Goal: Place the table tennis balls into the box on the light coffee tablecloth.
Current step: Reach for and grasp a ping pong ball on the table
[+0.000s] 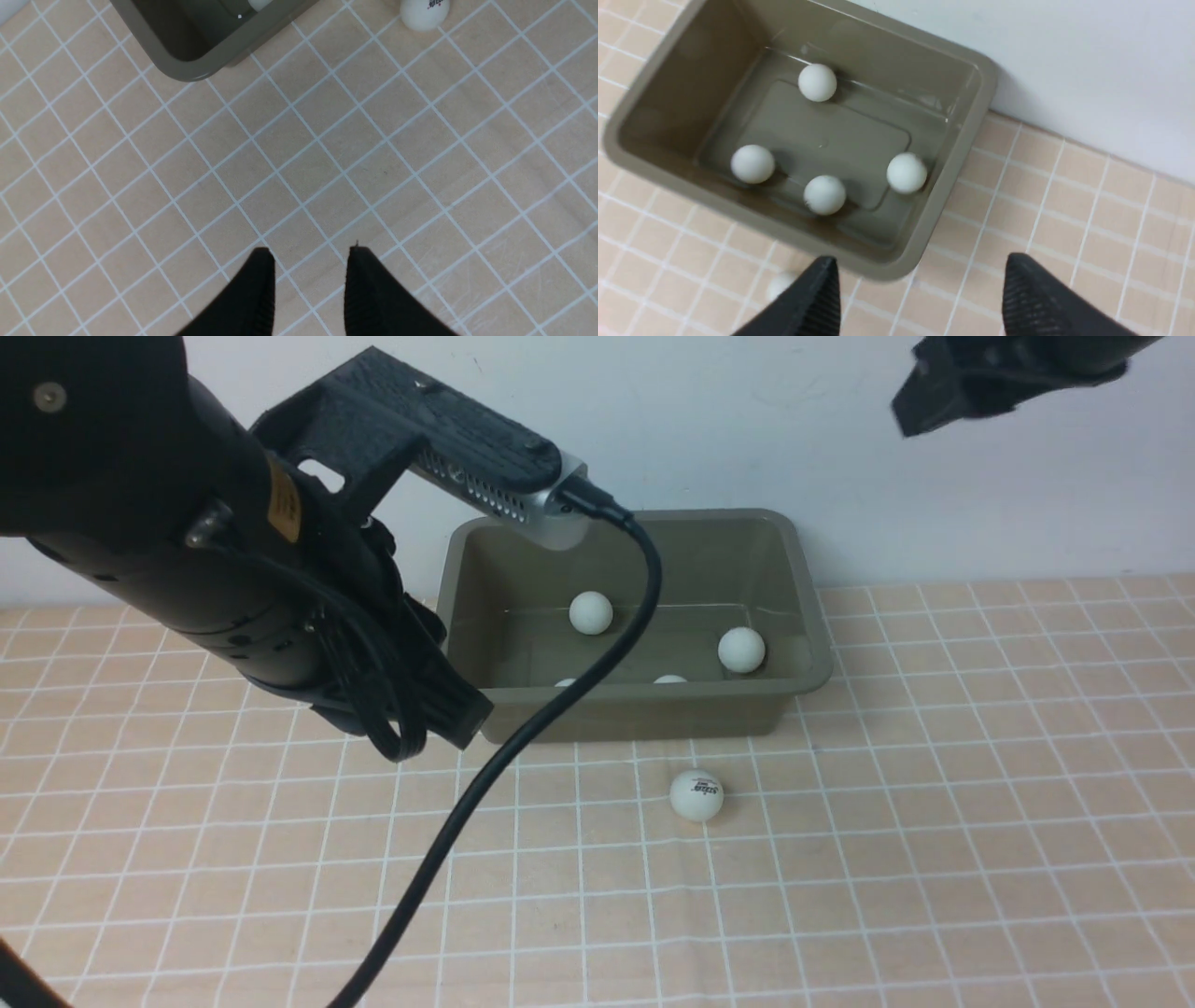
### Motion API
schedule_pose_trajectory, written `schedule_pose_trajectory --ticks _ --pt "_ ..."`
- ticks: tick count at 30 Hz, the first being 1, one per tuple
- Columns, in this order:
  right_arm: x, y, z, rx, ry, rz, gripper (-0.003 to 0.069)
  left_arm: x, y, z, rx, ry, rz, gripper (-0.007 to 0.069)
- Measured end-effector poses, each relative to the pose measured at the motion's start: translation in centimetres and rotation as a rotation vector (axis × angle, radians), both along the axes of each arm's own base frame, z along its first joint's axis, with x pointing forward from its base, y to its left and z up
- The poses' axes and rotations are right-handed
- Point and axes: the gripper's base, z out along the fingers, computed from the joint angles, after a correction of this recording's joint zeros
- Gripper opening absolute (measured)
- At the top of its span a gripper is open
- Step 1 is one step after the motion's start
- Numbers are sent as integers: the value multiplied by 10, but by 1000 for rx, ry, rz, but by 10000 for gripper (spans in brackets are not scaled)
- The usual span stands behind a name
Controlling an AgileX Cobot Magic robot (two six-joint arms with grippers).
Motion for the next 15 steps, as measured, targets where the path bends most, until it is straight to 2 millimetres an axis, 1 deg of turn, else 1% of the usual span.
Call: schedule_pose_trajectory --ticks 4,7,10,11,12,14,15 --pt "-20 -2 17 54 -11 -15 383 1 -1 1 -12 -16 -2 162" --pt "-32 -4 14 67 14 -27 379 1 -1 1 -14 -19 -2 162" --pt "-45 -7 -6 60 88 -35 378 1 -1 1 -14 -19 -2 162" --pt "-53 -7 -21 61 140 -35 379 1 -1 1 -14 -19 -2 162" --pt "-55 -7 -29 66 163 -36 379 1 -1 1 -14 -19 -2 162" --pt "-63 -3 -55 88 209 -28 379 1 -1 1 -14 -19 -2 162" --pt "-66 -1 -59 92 211 -24 379 1 -1 1 -14 -19 -2 162"
